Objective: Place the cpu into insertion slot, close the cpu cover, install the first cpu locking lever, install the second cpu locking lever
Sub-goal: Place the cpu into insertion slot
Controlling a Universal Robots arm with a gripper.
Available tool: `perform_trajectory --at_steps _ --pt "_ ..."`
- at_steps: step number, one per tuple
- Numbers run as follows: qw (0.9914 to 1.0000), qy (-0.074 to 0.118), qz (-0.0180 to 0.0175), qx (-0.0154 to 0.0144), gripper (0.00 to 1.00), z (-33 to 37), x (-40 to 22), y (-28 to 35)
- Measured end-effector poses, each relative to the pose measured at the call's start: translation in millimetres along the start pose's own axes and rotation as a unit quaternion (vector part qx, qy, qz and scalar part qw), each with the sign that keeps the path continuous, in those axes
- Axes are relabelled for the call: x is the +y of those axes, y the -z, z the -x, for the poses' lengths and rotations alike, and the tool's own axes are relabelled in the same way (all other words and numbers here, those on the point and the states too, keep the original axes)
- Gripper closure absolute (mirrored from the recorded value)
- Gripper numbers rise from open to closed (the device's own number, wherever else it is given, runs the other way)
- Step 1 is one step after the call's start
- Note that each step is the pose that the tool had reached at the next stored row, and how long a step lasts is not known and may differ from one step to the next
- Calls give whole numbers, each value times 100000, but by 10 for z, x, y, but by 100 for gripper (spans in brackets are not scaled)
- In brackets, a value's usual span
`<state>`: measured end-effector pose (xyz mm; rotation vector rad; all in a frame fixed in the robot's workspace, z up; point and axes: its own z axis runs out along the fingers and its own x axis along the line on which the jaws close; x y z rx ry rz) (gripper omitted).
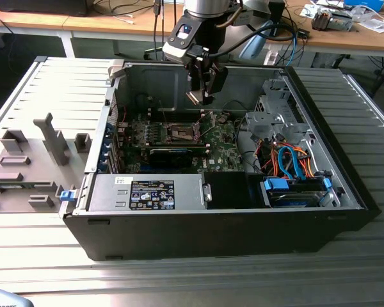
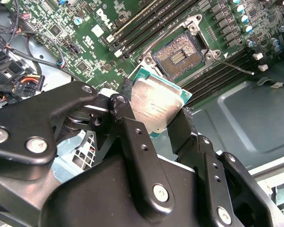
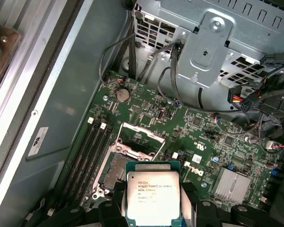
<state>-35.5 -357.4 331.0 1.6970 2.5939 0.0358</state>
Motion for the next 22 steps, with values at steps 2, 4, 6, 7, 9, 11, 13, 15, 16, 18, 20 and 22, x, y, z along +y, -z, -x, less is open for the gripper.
perform_trajectory --at_steps 2,4,6,7,9,11,13,15,16,18,20,22 --pt "100000 -48 0 -2 46 0 0 0" --pt "100000 -103 1 -4 46 0 0 0" --pt "100000 -181 -2 -6 46 0 0 0" --pt "100000 -206 -3 -8 46 0 0 0" --pt "100000 -273 -6 -12 46 0 0 0" --pt "99999 -363 -5 -13 46 0 0 0" --pt "99999 -480 -6 -18 46 0 0 0" --pt "99998 -567 -12 -24 46 0 0 0" --pt "99998 -614 -14 -24 46 0 0 0" --pt "99998 -662 -13 -25 46 0 0 0" --pt "99997 -708 -16 -30 46 0 0 0" --pt "99997 -766 -15 -30 46 0 0 0"
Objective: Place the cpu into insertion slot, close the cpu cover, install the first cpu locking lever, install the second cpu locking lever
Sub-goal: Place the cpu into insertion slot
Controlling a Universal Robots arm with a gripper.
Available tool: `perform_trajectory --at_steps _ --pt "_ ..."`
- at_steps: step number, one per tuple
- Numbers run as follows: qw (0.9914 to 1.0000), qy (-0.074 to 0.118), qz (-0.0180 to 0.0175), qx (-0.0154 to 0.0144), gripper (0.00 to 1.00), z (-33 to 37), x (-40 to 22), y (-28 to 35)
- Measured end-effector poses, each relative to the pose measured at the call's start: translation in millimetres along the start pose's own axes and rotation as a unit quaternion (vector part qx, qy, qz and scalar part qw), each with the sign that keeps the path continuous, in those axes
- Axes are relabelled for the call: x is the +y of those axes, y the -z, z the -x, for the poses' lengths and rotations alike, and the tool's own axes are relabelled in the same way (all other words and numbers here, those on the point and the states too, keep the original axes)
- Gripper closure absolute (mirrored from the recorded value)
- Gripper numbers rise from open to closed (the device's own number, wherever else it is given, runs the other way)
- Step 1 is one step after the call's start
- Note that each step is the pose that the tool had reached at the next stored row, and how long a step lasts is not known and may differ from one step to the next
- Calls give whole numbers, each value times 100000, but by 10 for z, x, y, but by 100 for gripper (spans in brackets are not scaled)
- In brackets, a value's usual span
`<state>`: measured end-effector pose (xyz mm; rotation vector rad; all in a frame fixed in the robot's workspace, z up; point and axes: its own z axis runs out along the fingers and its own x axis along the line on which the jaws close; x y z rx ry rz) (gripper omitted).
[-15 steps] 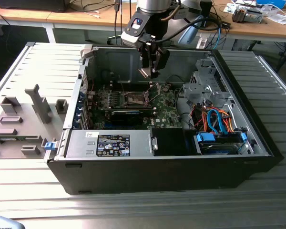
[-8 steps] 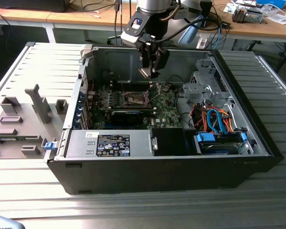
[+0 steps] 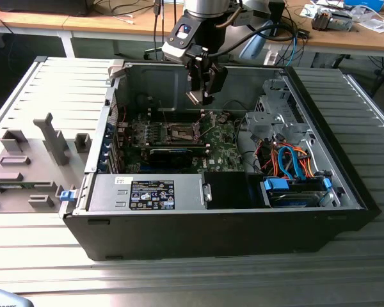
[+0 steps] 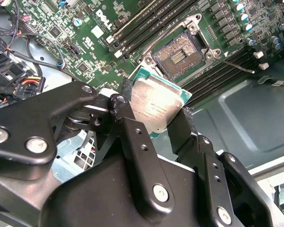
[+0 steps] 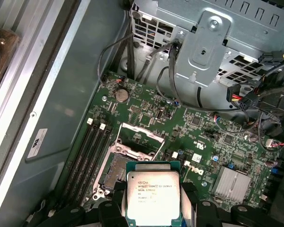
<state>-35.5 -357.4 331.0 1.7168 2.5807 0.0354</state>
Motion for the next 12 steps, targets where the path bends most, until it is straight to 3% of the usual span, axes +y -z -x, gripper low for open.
perform_trajectory --at_steps 12 --pt "100000 -284 -7 -13 46 0 0 0"
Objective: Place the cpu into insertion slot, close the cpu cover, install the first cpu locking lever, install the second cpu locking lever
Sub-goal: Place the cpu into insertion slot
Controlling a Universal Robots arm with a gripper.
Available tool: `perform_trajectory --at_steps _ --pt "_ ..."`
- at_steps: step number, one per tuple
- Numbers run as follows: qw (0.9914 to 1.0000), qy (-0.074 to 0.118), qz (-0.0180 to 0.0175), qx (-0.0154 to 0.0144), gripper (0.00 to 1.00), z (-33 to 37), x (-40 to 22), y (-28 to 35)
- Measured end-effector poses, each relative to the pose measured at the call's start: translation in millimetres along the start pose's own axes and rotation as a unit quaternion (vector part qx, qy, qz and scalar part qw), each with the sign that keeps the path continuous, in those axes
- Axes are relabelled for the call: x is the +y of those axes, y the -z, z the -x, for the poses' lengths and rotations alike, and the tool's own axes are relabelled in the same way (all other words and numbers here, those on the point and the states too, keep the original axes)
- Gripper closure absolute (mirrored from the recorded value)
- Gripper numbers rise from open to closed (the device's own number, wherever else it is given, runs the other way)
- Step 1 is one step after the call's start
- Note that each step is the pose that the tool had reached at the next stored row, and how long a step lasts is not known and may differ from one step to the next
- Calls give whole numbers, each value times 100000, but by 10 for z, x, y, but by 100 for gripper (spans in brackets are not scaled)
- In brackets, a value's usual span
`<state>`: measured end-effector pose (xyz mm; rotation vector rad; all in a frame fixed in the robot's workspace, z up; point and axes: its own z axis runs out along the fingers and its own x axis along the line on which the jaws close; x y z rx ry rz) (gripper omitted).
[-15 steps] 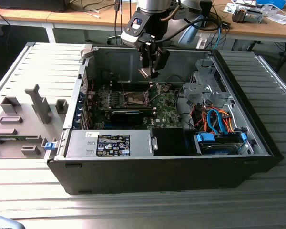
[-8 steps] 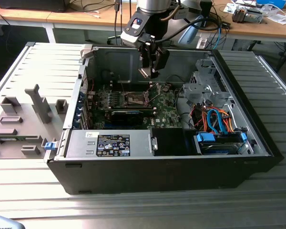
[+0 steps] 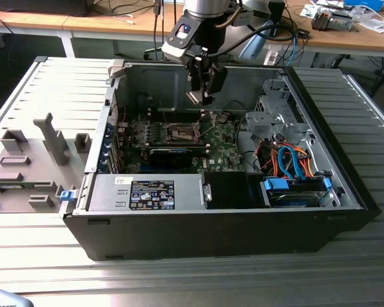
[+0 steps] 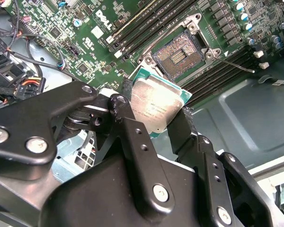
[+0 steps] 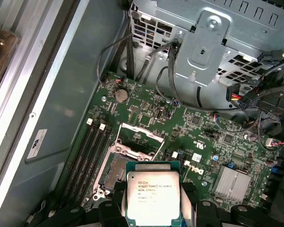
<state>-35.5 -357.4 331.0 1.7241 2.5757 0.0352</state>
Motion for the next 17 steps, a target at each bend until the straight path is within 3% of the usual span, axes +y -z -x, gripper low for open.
perform_trajectory --at_steps 17 --pt "99998 -575 -11 -25 46 0 0 0"
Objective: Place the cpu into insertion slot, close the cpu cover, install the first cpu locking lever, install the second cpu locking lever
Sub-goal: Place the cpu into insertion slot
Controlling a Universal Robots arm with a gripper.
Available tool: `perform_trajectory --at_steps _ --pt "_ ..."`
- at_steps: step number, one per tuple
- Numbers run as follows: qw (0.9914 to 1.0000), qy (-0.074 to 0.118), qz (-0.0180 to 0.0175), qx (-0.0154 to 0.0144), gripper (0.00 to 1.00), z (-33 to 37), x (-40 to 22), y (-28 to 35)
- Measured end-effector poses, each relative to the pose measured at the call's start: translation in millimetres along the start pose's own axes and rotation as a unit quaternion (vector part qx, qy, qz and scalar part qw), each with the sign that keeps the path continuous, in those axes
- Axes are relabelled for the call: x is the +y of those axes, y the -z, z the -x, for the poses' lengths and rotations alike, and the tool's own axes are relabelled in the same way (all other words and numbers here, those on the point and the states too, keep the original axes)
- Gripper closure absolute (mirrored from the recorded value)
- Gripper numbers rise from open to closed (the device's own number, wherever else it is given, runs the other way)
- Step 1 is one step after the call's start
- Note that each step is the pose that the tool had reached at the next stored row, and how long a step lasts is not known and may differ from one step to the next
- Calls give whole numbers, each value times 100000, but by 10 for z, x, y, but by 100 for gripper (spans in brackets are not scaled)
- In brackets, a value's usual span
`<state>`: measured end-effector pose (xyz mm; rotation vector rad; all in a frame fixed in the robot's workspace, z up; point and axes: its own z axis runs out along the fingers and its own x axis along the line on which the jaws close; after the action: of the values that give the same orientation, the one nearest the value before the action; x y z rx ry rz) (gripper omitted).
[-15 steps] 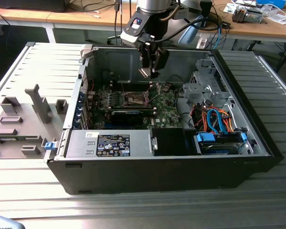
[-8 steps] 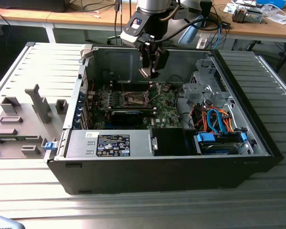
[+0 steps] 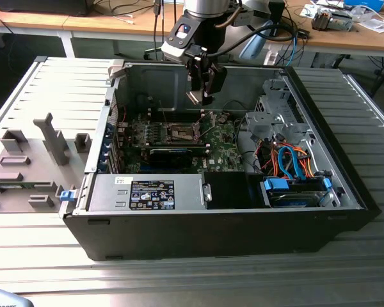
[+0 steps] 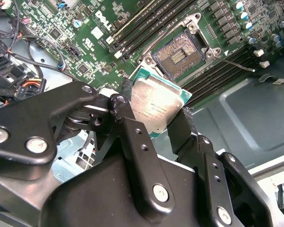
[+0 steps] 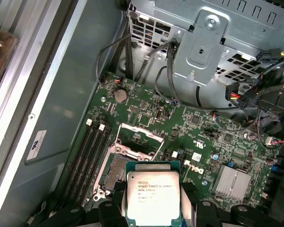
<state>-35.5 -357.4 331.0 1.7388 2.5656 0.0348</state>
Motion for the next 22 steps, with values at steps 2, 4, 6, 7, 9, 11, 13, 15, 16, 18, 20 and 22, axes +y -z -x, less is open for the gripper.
perform_trajectory --at_steps 2,4,6,7,9,11,13,15,16,18,20,22 --pt "100000 -47 0 -2 46 0 0 0" --pt "100000 -90 -4 -4 46 0 0 0" --pt "100000 -135 -7 -5 46 0 0 0" --pt "100000 -159 -5 -6 46 0 0 0" --pt "100000 -217 -8 -10 46 0 0 0" --pt "100000 -258 -6 -10 46 0 0 0" --pt "99999 -358 -10 -13 46 0 0 0" --pt "99999 -416 -8 -16 46 0 0 0" --pt "99998 -559 -13 -24 46 0 0 0" --pt "99994 -1063 -25 -44 46 0 0 0" --pt "99993 -1208 -30 -54 46 0 0 0" --pt "99992 -1252 -29 -54 46 0 0 0"
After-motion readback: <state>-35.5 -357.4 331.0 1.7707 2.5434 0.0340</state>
